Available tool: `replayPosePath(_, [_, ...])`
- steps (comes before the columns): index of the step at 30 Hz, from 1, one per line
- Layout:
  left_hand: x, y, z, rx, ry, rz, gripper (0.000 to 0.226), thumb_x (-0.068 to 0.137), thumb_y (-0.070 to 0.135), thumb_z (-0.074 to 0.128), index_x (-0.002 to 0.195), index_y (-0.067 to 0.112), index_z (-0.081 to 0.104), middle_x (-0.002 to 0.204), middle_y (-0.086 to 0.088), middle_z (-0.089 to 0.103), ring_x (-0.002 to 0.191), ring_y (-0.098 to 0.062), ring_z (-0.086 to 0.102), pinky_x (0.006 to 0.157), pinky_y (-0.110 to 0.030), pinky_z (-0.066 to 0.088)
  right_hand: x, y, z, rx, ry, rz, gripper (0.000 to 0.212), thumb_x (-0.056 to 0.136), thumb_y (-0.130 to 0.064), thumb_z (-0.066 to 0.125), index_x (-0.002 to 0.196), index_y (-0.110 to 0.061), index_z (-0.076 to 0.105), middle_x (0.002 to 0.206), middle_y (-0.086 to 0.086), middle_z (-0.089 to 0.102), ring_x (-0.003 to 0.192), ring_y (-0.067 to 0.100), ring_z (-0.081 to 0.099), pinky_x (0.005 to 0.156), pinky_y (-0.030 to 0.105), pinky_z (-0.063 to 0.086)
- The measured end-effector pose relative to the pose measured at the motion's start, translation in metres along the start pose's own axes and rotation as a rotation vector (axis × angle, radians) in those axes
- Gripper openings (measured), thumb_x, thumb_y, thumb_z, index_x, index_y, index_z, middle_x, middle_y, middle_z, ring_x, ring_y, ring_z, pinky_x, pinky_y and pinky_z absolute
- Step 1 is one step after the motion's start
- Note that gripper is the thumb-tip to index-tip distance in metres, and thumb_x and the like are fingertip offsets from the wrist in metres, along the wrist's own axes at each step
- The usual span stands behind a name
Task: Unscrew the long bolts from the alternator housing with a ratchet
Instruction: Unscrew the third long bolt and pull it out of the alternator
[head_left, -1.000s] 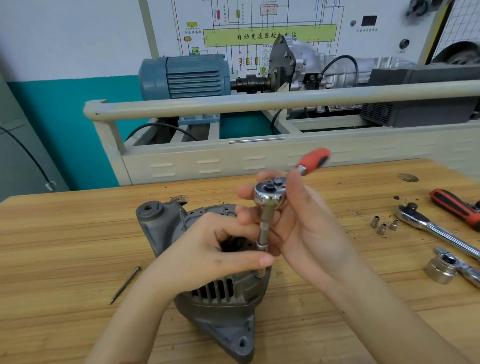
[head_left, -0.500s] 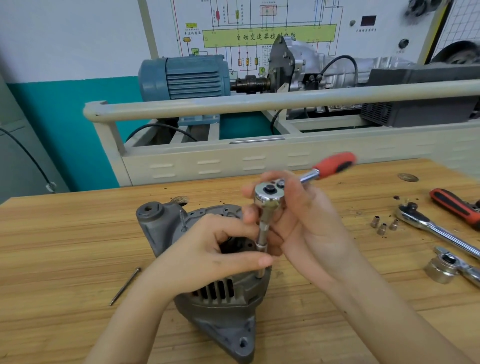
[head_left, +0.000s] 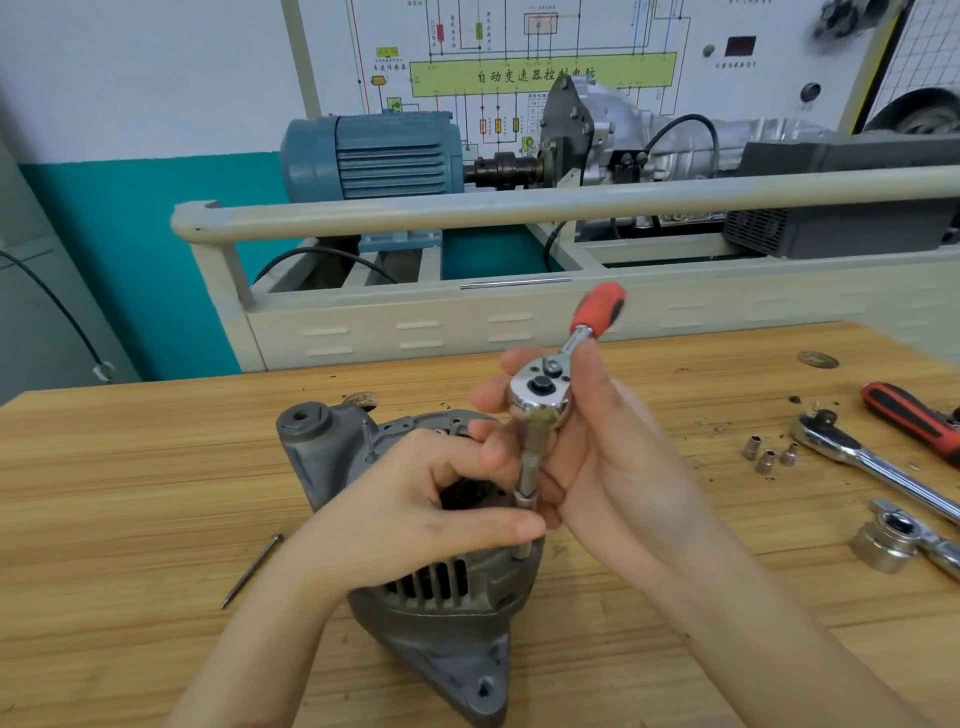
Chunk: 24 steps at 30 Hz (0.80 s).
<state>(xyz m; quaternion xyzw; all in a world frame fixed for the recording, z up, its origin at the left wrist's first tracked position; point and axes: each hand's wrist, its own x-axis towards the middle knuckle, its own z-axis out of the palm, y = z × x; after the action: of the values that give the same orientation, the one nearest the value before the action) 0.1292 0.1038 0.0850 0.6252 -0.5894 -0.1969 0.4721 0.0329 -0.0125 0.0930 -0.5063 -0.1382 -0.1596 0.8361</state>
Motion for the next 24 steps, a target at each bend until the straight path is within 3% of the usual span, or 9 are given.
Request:
replayPosePath(2, [-0.0007, -0.0006, -0.0008, -0.01, 0.0, 0.007, 0.022, 0.073, 0.026, 0.068, 0.077, 0.005, 0.07, 0.082, -0.012, 0.069, 0.078, -0.019, 0.065, 0.077, -0.023, 0.05, 0.0006, 0.001, 0.0009, -0.007, -0.012, 0.015, 0.033, 0.066, -0.056, 0.062, 0.083, -0.03, 0.072, 0.081, -0.006, 0.072, 0.066, 0.006, 0.066, 0.061, 0.02, 0.052])
replayPosePath(4, [-0.0005, -0.0016, 0.0018, 0.013, 0.069, 0.038, 0.023, 0.068, 0.029, 0.071, 0.059, 0.011, 0.06, 0.068, -0.014, 0.062, 0.066, -0.022, 0.06, 0.068, -0.028, 0.051, 0.0011, 0.0028, 0.0031, 0.062, -0.032, -0.015, 0.033, 0.064, -0.051, 0.069, 0.083, -0.024, 0.072, 0.079, -0.003, 0.072, 0.061, 0.008, 0.065, 0.058, 0.02, 0.052])
replayPosePath(9, [0.0005, -0.0041, 0.0061, 0.09, 0.17, 0.051, 0.038, 0.063, 0.034, 0.074, 0.072, -0.001, 0.064, 0.076, -0.017, 0.066, 0.074, -0.025, 0.063, 0.074, -0.036, 0.052, -0.0002, 0.004, 0.0031, 0.135, 0.012, -0.147, 0.026, 0.055, -0.028, 0.083, 0.074, -0.018, 0.068, 0.084, 0.002, 0.069, 0.056, 0.013, 0.061, 0.064, 0.026, 0.053])
replayPosePath(13, [-0.0002, 0.0009, 0.0003, -0.004, 0.021, 0.031, 0.008, 0.071, 0.026, 0.071, 0.076, 0.021, 0.071, 0.079, 0.004, 0.071, 0.079, -0.009, 0.066, 0.076, -0.017, 0.049, -0.0002, 0.0026, 0.0026, 0.043, -0.033, -0.07, 0.027, 0.066, -0.045, 0.071, 0.081, -0.023, 0.071, 0.085, -0.003, 0.072, 0.063, 0.009, 0.066, 0.067, 0.025, 0.054])
replayPosePath(16, [-0.0006, -0.0006, -0.0017, -0.029, 0.016, 0.004, 0.019, 0.072, 0.025, 0.069, 0.075, 0.006, 0.07, 0.082, -0.011, 0.07, 0.079, -0.022, 0.066, 0.076, -0.025, 0.052, 0.0011, 0.0026, 0.0023, -0.044, -0.008, 0.022, 0.036, 0.068, -0.058, 0.057, 0.082, -0.029, 0.072, 0.082, -0.007, 0.072, 0.064, 0.004, 0.066, 0.068, 0.023, 0.052])
replayPosePath(19, [-0.0005, -0.0022, 0.0009, 0.002, 0.074, 0.025, 0.032, 0.068, 0.028, 0.072, 0.069, -0.002, 0.064, 0.074, -0.016, 0.067, 0.074, -0.023, 0.064, 0.073, -0.026, 0.052, 0.0013, 0.0033, 0.0061, 0.043, -0.026, -0.023, 0.031, 0.066, -0.049, 0.068, 0.081, -0.023, 0.072, 0.08, -0.002, 0.072, 0.061, 0.007, 0.065, 0.063, 0.021, 0.053])
replayPosePath(24, [0.002, -0.0029, 0.0041, 0.051, 0.134, 0.027, 0.034, 0.063, 0.035, 0.074, 0.077, 0.005, 0.065, 0.078, -0.012, 0.068, 0.076, -0.021, 0.065, 0.074, -0.029, 0.052, -0.0017, 0.0039, 0.0063, 0.058, 0.064, -0.143, 0.031, 0.051, -0.036, 0.085, 0.072, -0.022, 0.068, 0.081, 0.001, 0.07, 0.063, 0.013, 0.064, 0.061, 0.023, 0.052])
